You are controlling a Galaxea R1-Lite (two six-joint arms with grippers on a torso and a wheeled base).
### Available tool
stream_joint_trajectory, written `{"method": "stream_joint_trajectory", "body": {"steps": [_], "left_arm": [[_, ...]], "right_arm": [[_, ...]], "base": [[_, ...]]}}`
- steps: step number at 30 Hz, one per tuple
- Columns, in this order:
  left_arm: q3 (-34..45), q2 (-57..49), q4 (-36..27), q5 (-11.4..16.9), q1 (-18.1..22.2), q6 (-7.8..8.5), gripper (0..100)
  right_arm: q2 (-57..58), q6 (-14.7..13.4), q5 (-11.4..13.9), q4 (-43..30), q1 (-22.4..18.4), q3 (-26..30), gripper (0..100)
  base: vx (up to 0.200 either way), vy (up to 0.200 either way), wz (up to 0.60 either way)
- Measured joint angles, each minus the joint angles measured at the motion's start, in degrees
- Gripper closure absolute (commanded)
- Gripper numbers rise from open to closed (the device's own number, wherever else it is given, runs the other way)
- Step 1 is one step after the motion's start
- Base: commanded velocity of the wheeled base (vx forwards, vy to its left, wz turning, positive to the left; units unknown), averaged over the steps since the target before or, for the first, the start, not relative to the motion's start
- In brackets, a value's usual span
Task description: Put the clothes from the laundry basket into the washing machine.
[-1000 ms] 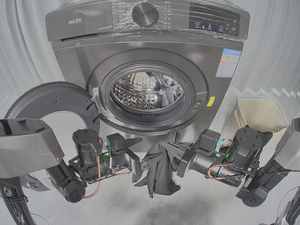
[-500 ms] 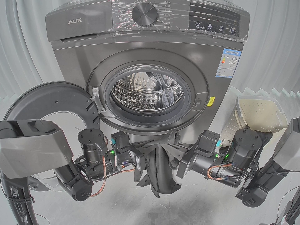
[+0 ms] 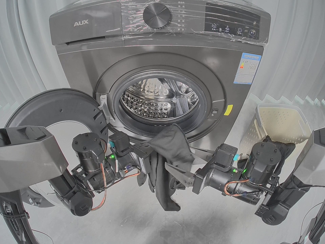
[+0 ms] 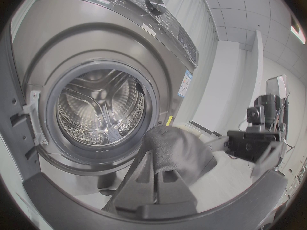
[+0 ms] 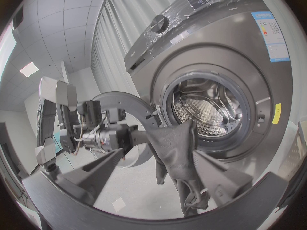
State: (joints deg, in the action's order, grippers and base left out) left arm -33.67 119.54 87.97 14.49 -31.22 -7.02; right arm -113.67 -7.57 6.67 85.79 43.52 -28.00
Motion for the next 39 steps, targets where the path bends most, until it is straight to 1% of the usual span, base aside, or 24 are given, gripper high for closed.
{"method": "stream_joint_trajectory", "body": {"steps": [4,9,18,22,27,32,33,37,39], "left_arm": [[-0.9,-0.5,0.1,-1.8,0.4,-0.67,100],[-2.7,-1.0,0.2,-2.7,1.0,-1.24,100],[-5.3,-2.7,-0.7,-2.8,1.6,-1.43,100],[-7.2,-3.6,-1.6,-3.2,2.1,-1.76,100],[-9.7,-4.4,-3.1,-4.1,2.6,-2.04,100],[-12.1,-4.7,-4.9,-5.2,2.7,-2.08,100],[-12.5,-4.7,-5.3,-5.4,2.7,-2.08,100],[-15.1,-4.8,-8.0,-6.9,2.7,-2.08,100],[-16.0,-4.8,-8.9,-7.5,2.5,-2.06,100]], "right_arm": [[-0.1,0.3,0.3,0.0,-1.1,3.7,0],[-0.6,0.5,0.8,0.0,-3.3,7.3,0],[-5.2,1.5,0.9,0.0,-6.9,8.2,0],[-8.4,1.7,0.8,0.0,-7.3,6.4,0],[-12.5,1.9,0.5,0.1,-7.5,1.6,0],[-16.3,3.1,-0.2,0.4,-7.1,-2.4,0],[-16.9,3.3,-0.5,0.6,-7.0,-3.1,0],[-19.1,4.4,-3.8,0.7,-6.4,-6.3,0],[-20.1,4.8,-4.4,0.5,-6.0,-7.2,0]], "base": [[0.000,0.000,0.00],[0.000,0.000,0.00],[0.000,0.000,0.00],[0.000,0.000,0.00],[0.000,0.000,0.00],[0.000,0.000,0.00],[0.000,0.000,0.00],[0.000,0.000,0.00],[0.000,0.000,0.00]]}}
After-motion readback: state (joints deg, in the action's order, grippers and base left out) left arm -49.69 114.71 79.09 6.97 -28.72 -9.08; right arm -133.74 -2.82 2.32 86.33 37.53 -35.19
